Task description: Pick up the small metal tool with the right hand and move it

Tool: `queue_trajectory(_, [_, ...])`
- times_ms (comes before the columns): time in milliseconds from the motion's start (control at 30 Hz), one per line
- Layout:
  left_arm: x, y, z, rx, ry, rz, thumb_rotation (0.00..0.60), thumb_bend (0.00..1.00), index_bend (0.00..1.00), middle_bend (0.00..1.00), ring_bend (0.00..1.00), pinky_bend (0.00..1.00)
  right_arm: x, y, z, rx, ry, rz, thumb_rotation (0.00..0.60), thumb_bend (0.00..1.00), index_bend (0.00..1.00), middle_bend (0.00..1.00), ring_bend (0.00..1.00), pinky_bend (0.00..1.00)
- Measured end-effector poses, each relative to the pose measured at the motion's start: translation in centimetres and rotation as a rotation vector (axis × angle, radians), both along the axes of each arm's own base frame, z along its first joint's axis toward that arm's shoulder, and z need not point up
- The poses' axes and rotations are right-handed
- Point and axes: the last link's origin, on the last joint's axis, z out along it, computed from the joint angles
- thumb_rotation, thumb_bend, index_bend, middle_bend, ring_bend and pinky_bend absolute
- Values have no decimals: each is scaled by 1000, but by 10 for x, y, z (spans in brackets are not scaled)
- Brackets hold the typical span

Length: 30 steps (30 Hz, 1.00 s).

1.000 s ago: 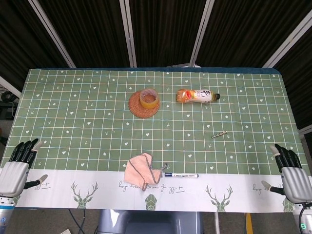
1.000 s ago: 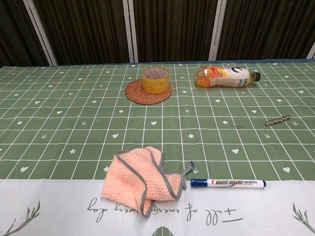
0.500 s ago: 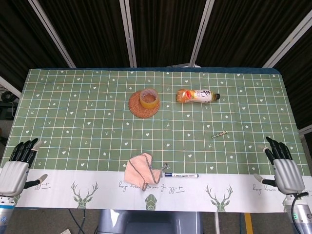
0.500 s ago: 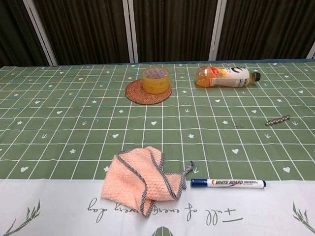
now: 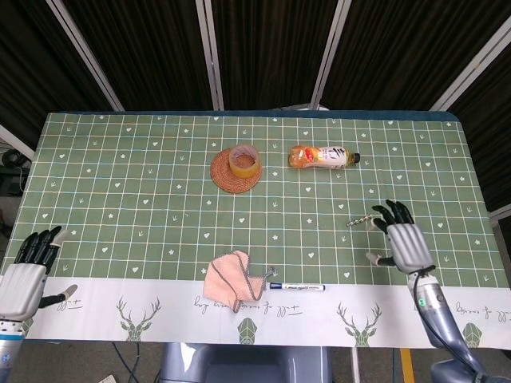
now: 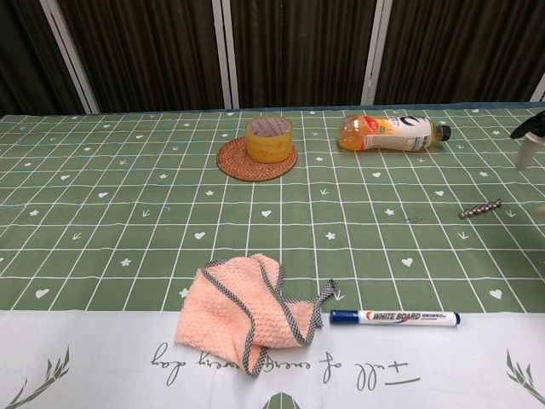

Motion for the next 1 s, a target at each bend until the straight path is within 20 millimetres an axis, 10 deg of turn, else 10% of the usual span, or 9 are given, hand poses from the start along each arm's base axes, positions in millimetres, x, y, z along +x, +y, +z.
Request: queue_trajectory(1000, [-3, 8, -2, -21, -35, 53, 600, 88, 0, 0, 0, 0, -25, -62, -66, 43, 66, -89, 600, 195, 501, 191, 0, 0])
